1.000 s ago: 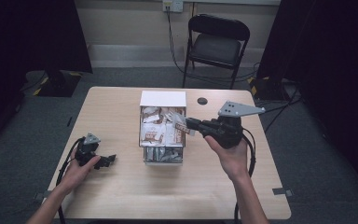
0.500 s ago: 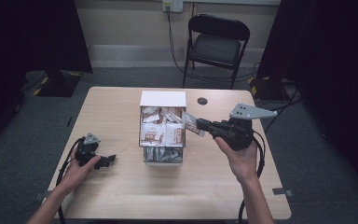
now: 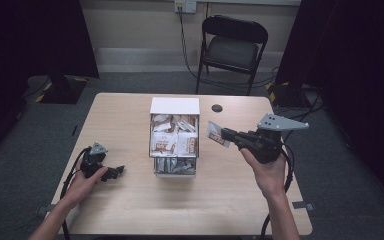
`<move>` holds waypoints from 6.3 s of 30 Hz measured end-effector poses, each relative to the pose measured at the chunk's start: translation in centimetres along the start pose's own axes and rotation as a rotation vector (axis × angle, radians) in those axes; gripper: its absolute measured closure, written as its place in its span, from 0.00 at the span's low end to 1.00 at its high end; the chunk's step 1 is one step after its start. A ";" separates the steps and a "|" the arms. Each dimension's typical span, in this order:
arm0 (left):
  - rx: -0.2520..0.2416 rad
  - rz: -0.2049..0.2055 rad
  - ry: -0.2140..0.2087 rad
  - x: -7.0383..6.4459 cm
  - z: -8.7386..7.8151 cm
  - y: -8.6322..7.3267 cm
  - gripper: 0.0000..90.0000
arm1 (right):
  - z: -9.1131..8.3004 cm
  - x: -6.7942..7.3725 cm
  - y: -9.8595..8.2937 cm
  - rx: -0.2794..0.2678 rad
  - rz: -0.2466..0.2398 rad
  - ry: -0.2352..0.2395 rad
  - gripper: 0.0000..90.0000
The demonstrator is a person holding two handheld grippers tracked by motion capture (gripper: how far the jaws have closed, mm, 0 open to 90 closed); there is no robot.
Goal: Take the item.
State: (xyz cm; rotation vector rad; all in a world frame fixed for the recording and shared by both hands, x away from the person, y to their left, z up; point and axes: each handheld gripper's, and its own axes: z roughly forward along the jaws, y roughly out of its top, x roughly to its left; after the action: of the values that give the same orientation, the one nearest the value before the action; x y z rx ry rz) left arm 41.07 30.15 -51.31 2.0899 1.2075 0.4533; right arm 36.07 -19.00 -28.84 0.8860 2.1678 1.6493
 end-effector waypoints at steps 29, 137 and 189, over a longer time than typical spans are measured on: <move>0.000 0.000 0.000 0.0 0.0 0.0 0.00 | 0.6 -2.9 -2.4 0.066 0.049 -0.056 1.00; 0.000 0.000 0.000 0.0 0.0 0.0 0.00 | 10.8 -9.6 -15.7 0.423 0.241 -0.123 1.00; -0.001 0.000 0.000 0.0 0.0 0.0 0.00 | 6.1 -8.9 -13.3 0.335 0.237 -0.235 0.62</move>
State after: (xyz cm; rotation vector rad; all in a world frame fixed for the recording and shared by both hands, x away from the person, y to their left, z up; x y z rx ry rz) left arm 41.06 30.15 -51.31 2.0893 1.2070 0.4541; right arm 42.35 -21.96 -44.55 1.4019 2.2746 1.2115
